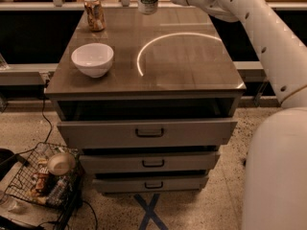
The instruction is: Place 7up can into white bowl
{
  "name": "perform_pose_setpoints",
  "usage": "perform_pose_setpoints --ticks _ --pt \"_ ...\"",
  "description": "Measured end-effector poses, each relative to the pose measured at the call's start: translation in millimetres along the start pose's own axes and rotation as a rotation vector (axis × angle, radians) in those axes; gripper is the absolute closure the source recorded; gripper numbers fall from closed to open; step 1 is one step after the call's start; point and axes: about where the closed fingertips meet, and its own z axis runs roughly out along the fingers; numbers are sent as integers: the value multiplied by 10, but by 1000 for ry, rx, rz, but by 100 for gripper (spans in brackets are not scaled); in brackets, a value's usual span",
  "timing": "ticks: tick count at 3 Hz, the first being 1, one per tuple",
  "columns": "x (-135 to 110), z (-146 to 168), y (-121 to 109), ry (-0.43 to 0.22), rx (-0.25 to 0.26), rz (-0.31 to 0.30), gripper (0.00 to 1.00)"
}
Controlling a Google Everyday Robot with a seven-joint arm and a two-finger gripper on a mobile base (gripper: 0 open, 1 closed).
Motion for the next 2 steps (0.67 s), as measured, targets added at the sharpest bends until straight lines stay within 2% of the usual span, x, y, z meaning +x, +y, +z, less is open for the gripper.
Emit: perform_pose_setpoints --ticks 1,2 --pt "-132 29 391 -21 -55 15 100" --pt "-145 9 739 -32 -98 41 100"
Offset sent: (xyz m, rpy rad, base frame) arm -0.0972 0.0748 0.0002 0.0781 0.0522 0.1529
